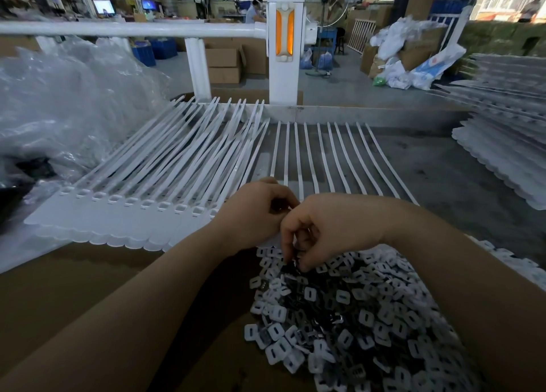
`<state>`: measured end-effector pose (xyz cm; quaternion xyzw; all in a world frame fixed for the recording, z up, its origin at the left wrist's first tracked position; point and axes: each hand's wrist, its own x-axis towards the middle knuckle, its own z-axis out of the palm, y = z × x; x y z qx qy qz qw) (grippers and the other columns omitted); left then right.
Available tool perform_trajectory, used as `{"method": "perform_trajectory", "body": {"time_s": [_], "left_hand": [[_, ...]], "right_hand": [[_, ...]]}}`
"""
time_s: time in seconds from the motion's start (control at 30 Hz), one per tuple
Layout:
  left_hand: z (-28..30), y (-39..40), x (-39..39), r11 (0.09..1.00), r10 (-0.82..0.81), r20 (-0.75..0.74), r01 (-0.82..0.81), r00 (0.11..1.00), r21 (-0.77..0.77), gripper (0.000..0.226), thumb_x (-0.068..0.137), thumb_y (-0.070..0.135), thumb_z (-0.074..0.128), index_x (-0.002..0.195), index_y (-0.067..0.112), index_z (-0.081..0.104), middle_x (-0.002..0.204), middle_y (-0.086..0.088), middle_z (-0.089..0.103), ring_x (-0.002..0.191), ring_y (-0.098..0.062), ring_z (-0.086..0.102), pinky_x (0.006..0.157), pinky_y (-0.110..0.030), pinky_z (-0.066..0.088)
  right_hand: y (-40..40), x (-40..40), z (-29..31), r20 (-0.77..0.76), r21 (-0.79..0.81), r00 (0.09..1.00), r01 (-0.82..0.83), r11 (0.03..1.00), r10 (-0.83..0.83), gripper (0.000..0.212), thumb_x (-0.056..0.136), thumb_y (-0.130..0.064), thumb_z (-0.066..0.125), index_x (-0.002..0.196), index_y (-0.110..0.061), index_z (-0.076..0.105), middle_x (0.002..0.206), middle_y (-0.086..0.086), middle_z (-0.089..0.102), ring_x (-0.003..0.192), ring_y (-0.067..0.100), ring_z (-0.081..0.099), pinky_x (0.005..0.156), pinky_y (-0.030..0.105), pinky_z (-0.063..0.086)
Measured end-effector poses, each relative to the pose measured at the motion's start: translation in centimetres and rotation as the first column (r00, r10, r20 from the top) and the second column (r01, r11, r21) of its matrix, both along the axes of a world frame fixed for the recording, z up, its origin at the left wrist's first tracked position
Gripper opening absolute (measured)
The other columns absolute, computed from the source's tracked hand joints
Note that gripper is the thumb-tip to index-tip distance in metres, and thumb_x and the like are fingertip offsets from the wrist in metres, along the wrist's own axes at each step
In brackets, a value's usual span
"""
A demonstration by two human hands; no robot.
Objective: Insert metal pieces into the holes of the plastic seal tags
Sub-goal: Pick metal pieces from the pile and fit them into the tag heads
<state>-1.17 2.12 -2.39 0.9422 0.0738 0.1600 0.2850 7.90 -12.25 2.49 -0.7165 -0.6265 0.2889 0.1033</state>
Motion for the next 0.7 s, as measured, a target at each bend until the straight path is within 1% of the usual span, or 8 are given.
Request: {"method": "perform_trajectory", "body": {"time_s": [0.1, 0.23, 0.33, 0.37, 0.47, 0.57, 0.63, 0.7], "left_hand": [[0.06, -0.11, -0.11, 1.0, -0.005, 0.003, 0.005, 1.0, -0.015, 0.026, 0.082, 0.01, 0.068, 0.085, 0.036, 0.063, 0.086, 0.015, 0.052, 0.077, -0.001, 0.055, 0.066, -0.012, 0.037], [0.14, -0.2, -0.25, 1.0, -0.007, 0.013, 0.007, 1.0, -0.009, 0.026, 0.083, 0.012, 0.067, 0.084, 0.037, 0.062, 0.085, 0.015, 0.053, 0.077, -0.002, 0.056, 0.068, -0.015, 0.039], [0.13, -0.25, -0.28, 1.0, -0.006, 0.016, 0.007, 1.0, -0.015, 0.025, 0.083, 0.01, 0.067, 0.085, 0.035, 0.064, 0.085, 0.014, 0.053, 0.078, -0.004, 0.056, 0.07, -0.017, 0.041], [0.15, -0.26, -0.28, 1.0, -0.005, 0.016, 0.006, 1.0, -0.017, 0.025, 0.083, 0.01, 0.068, 0.085, 0.035, 0.063, 0.086, 0.014, 0.053, 0.079, -0.004, 0.056, 0.071, -0.017, 0.042], [0.13, -0.21, -0.3, 1.0, -0.006, 0.014, 0.007, 1.0, -0.023, 0.025, 0.083, 0.01, 0.068, 0.085, 0.035, 0.064, 0.087, 0.013, 0.054, 0.079, -0.004, 0.056, 0.071, -0.018, 0.042], [0.06, -0.2, -0.29, 1.0, -0.001, 0.016, 0.002, 1.0, -0.031, 0.022, 0.084, 0.01, 0.068, 0.088, 0.031, 0.068, 0.087, 0.013, 0.054, 0.08, -0.004, 0.057, 0.072, -0.02, 0.045], [0.05, -0.26, -0.29, 1.0, 0.001, 0.019, 0.0, 1.0, -0.027, 0.022, 0.084, 0.011, 0.067, 0.088, 0.033, 0.068, 0.087, 0.014, 0.054, 0.081, -0.004, 0.057, 0.074, -0.024, 0.048], [0.05, -0.31, -0.27, 1.0, -0.001, 0.024, 0.001, 1.0, -0.021, 0.023, 0.084, 0.011, 0.067, 0.087, 0.035, 0.067, 0.087, 0.013, 0.055, 0.081, -0.004, 0.058, 0.076, -0.028, 0.05]], "right_hand": [[0.13, -0.35, -0.07, 0.038, 0.006, 0.999, -0.012, 1.0, 0.012, 0.018, 0.079, -0.026, 0.079, 0.09, -0.037, 0.069, 0.073, -0.008, 0.062, 0.063, 0.001, 0.056, 0.057, 0.014, 0.044], [0.09, -0.68, 0.02, 0.05, -0.007, 0.999, -0.018, 1.0, 0.018, 0.012, 0.08, -0.024, 0.078, 0.09, -0.03, 0.073, 0.069, -0.017, 0.063, 0.063, -0.006, 0.057, 0.058, 0.007, 0.043], [0.08, -0.8, -0.03, 0.041, -0.014, 0.999, -0.014, 1.0, 0.014, 0.009, 0.082, -0.024, 0.076, 0.089, -0.028, 0.074, 0.063, -0.029, 0.061, 0.064, -0.01, 0.058, 0.059, 0.004, 0.042], [0.11, -0.81, -0.04, 0.043, -0.013, 0.999, -0.011, 1.0, 0.012, 0.008, 0.082, -0.024, 0.076, 0.089, -0.027, 0.074, 0.063, -0.03, 0.061, 0.065, -0.011, 0.058, 0.059, 0.004, 0.042], [0.11, -0.76, 0.0, 0.054, -0.009, 0.999, -0.005, 1.0, 0.006, 0.013, 0.081, -0.026, 0.077, 0.092, -0.03, 0.072, 0.065, -0.022, 0.061, 0.064, -0.01, 0.057, 0.058, 0.005, 0.042], [-0.01, -0.66, 0.16, 0.066, -0.03, 0.998, -0.008, 1.0, 0.01, 0.019, 0.079, -0.026, 0.079, 0.094, -0.032, 0.07, 0.073, -0.011, 0.063, 0.065, -0.002, 0.057, 0.057, 0.009, 0.044], [-0.05, -0.71, 0.26, 0.077, -0.045, 0.997, -0.015, 0.999, 0.019, 0.017, 0.079, -0.026, 0.078, 0.092, -0.033, 0.07, 0.078, -0.008, 0.066, 0.067, 0.0, 0.059, 0.057, 0.009, 0.045], [-0.03, -0.81, 0.27, 0.091, -0.052, 0.996, -0.017, 0.998, 0.021, 0.012, 0.081, -0.026, 0.077, 0.09, -0.031, 0.071, 0.077, -0.01, 0.066, 0.065, -0.004, 0.058, 0.056, 0.007, 0.043]]}}
